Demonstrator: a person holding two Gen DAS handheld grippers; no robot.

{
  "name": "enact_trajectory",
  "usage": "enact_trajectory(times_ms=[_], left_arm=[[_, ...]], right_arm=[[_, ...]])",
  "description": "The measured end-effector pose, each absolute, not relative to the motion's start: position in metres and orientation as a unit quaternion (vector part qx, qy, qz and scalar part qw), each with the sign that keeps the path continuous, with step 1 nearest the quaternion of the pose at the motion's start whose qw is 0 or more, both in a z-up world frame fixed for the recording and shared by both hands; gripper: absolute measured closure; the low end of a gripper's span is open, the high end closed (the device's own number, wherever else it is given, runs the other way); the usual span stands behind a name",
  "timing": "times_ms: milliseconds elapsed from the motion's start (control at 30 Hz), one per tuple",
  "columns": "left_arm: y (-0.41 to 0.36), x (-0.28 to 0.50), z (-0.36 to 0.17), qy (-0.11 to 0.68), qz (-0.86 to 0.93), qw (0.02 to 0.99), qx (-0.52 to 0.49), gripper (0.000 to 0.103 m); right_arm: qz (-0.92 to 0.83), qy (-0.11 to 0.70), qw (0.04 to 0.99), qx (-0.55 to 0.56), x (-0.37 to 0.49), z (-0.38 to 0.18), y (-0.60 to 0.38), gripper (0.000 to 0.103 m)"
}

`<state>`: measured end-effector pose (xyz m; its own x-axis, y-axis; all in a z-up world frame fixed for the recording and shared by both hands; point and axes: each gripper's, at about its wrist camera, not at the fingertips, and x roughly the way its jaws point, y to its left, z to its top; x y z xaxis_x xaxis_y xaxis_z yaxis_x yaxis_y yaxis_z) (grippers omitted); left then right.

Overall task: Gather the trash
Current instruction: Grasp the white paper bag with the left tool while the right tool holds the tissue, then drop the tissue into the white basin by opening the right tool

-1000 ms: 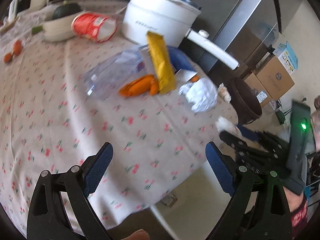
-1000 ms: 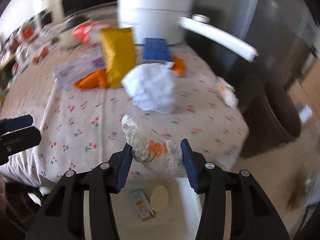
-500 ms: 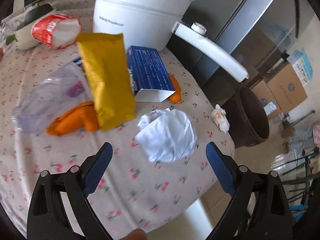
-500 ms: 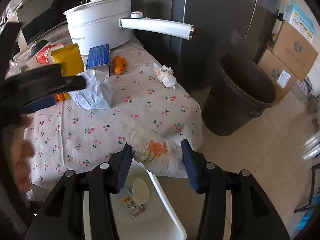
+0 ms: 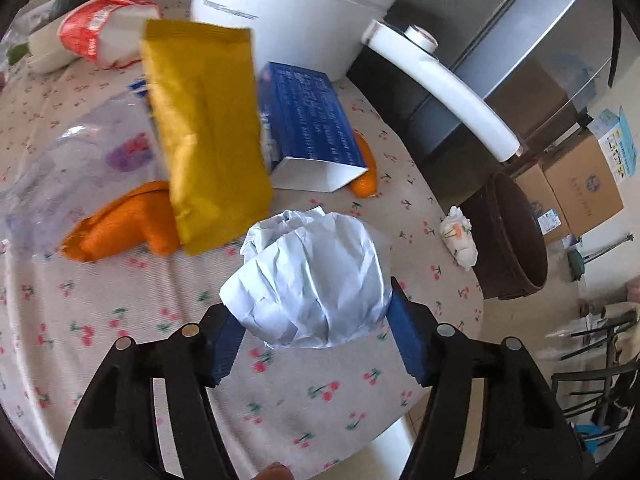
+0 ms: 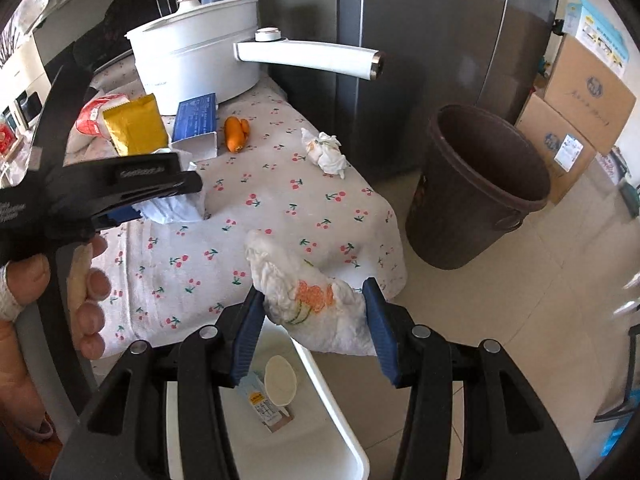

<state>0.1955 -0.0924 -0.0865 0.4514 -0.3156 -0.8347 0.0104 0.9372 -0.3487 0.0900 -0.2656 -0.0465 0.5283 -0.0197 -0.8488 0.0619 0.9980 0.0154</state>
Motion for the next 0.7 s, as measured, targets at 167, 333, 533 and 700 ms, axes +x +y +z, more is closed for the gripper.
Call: enact_trajectory(times_ms=[167,333,533,700], left_arm=[[-0.054,0.176,-0.073,0.495,-0.077,0.852,-0.150,0.041],[-0.010,0.151,-0.051,0.469,-0.050,0.869,-0.151,0.041],[0.027,0.115,-0.030,0.441,-0.036,0.884,-0.147,0.041],[0.050,0.080,-0.024,0.424,-0.035,0.891,-0.156,0.041]], right_arm=[[-0.009,0.476,0.879,0.017,0.082,-0.041,-0.254,0.054],[0.006,0.467,0.884,0.013,0.072,-0.037,-0.241,0.054],[0.025,0.456,0.890,0.009,0.060,-0.031,-0.223,0.054],[0.032,0.448,0.893,-0.011,0.047,-0.030,-0.205,0.054]])
